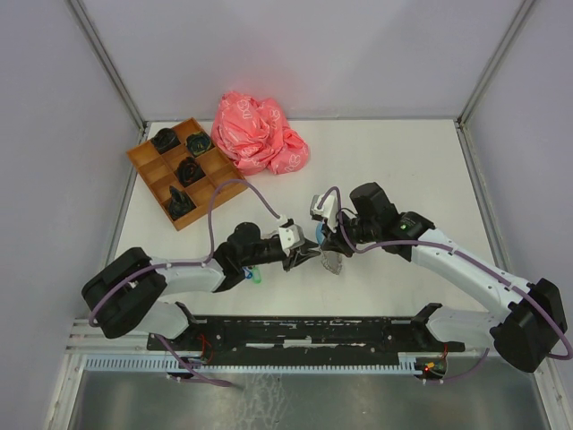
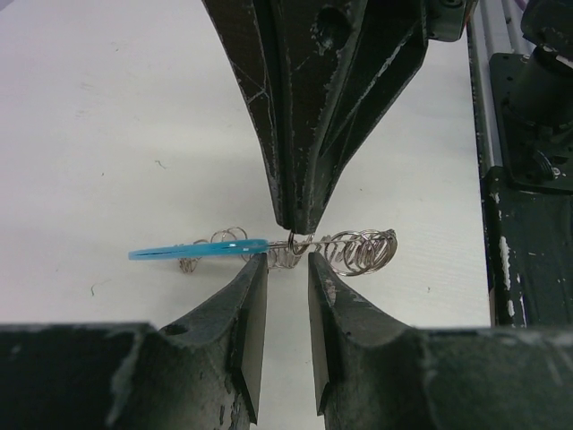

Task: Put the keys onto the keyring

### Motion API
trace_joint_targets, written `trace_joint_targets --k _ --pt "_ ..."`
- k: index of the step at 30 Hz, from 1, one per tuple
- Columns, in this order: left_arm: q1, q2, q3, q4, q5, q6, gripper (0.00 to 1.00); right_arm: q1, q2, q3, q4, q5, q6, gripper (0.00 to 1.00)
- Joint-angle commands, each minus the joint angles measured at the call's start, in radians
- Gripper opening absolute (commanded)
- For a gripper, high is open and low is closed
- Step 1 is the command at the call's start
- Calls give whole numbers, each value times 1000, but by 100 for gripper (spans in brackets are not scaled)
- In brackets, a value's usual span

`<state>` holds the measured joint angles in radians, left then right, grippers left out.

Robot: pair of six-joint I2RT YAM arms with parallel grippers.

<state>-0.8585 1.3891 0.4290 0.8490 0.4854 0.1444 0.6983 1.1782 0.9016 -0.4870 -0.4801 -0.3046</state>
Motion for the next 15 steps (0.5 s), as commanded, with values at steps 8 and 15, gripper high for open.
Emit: trace_joint_targets --k 8,15 --pt "6 30 51 100 90 5 28 -3 -6 54 30 -50 -18 1" --pt "6 43 52 105 97 0 3 -3 -14 53 26 -66 -22 1"
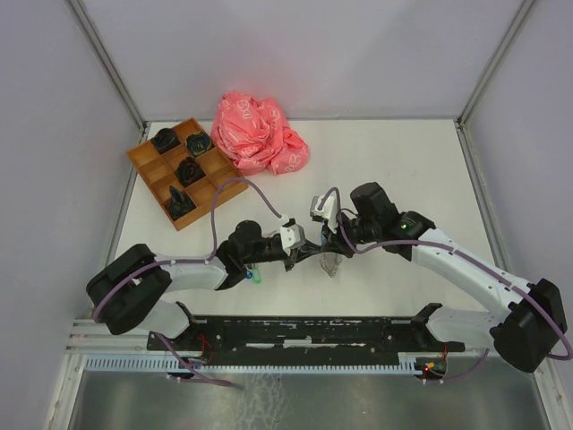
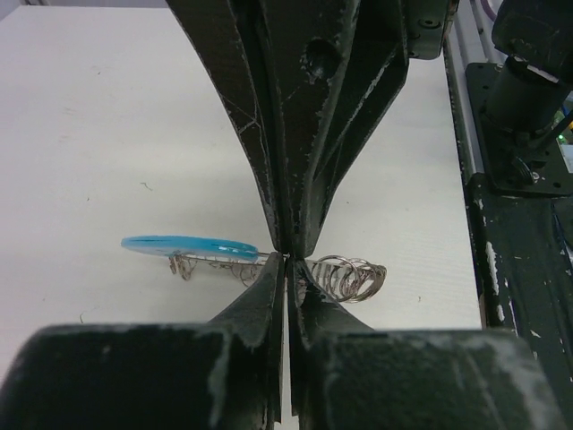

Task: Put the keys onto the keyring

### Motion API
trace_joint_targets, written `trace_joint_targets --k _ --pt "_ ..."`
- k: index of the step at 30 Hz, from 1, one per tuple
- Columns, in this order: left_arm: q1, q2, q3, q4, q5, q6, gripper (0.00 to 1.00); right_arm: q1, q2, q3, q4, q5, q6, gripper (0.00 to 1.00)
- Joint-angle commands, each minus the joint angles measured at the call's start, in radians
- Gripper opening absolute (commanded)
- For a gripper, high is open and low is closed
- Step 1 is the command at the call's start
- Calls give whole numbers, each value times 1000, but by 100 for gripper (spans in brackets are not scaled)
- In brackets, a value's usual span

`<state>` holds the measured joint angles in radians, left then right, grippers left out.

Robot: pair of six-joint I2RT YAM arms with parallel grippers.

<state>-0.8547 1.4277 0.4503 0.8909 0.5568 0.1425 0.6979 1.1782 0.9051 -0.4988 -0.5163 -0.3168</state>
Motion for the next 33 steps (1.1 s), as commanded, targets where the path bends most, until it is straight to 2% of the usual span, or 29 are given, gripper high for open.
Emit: trace_joint_targets --k 1,4,9,15,19,23,33 --pt "2 3 26 68 18 -1 3 -2 -21 47 43 -22 -3 4" --pt "4 0 -7 129 -27 -34 3 -6 -61 19 77 11 24 17" --pt "10 7 -50 243 -67 -108 3 -46 -146 -69 178 34 106 27" --pt "11 31 -95 389 -84 -175 3 -78 -249 -232 368 39 184 28" --pt "11 40 -107 436 -72 -191 3 -83 -287 -359 547 46 185 27" --pt "11 35 -113 456 -65 -195 3 -83 -294 -444 695 -10 178 27" --pt "12 44 -107 464 -40 -198 3 -83 -269 -464 757 -85 161 26"
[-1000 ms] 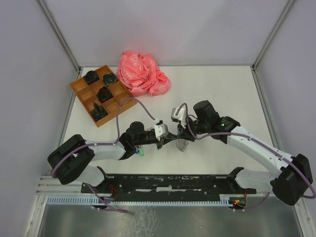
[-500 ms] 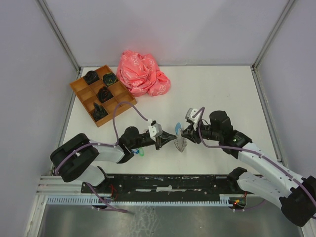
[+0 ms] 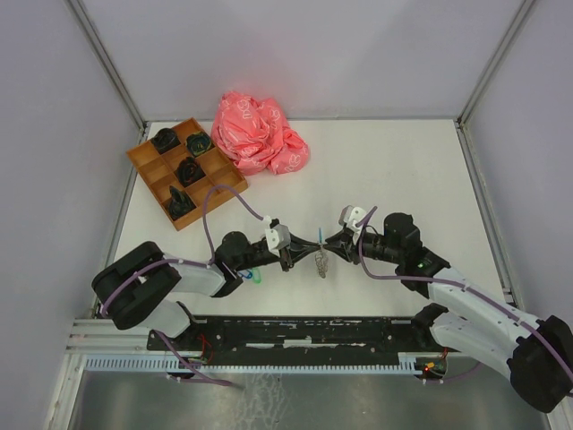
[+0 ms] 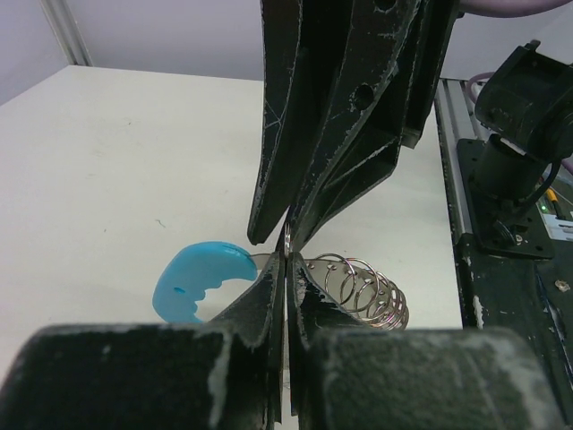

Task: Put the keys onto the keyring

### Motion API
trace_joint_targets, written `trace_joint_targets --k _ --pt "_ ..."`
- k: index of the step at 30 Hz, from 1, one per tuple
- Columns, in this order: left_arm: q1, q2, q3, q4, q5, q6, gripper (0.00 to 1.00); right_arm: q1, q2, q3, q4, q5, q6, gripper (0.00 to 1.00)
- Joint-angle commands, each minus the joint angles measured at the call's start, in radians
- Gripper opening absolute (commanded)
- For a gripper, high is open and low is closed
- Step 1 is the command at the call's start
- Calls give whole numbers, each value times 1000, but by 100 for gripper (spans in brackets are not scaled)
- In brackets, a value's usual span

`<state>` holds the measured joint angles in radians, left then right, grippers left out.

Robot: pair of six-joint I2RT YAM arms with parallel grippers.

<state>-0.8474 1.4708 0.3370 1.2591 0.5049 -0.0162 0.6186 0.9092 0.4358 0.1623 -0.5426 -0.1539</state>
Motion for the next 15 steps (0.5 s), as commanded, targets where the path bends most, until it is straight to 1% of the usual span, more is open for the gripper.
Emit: trace_joint_targets --k 1,15 --pt "4 1 6 96 14 -39 3 -5 2 6 95 -70 -4 26" --pt "3 0 14 91 33 -33 3 -5 2 45 42 -157 -42 24"
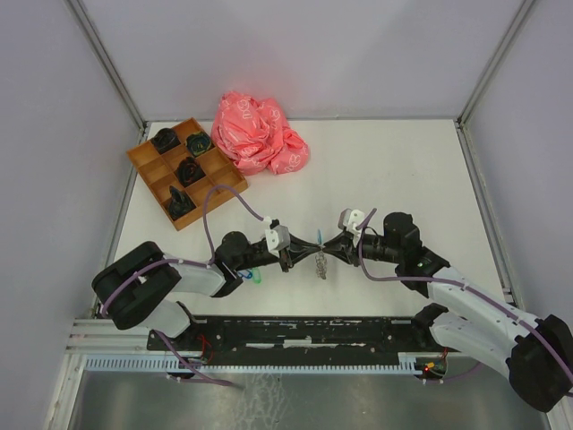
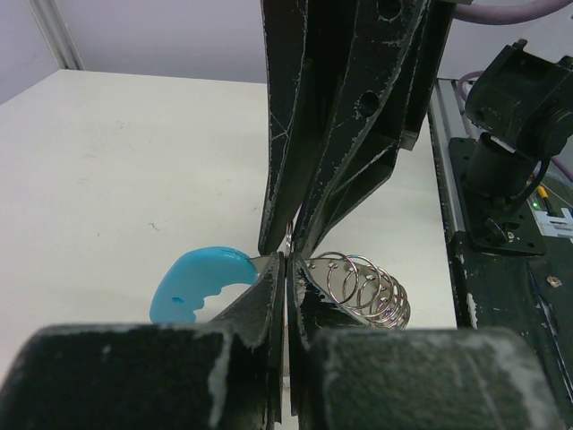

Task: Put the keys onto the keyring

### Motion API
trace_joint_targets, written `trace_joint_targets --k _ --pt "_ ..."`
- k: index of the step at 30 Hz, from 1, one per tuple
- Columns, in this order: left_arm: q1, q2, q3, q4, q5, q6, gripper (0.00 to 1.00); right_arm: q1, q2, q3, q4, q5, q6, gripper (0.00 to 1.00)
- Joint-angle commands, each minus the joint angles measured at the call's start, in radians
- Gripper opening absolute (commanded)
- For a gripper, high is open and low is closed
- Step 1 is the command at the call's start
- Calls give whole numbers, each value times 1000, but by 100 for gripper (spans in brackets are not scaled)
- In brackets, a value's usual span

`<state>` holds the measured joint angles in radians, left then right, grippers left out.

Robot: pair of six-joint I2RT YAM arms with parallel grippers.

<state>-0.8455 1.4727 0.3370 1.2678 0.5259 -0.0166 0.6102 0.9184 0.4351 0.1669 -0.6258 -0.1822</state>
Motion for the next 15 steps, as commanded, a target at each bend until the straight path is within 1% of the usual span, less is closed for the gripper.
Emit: trace_joint_targets --k 1,11,15 --pt "2 -2 14 82 13 -32 3 4 -7 49 34 -78 -14 24" --pt "2 -9 13 76 10 -29 3 4 -8 66 9 -106 -30 21" --pt "3 -8 14 74 24 -28 3 3 -9 69 7 -103 -31 18"
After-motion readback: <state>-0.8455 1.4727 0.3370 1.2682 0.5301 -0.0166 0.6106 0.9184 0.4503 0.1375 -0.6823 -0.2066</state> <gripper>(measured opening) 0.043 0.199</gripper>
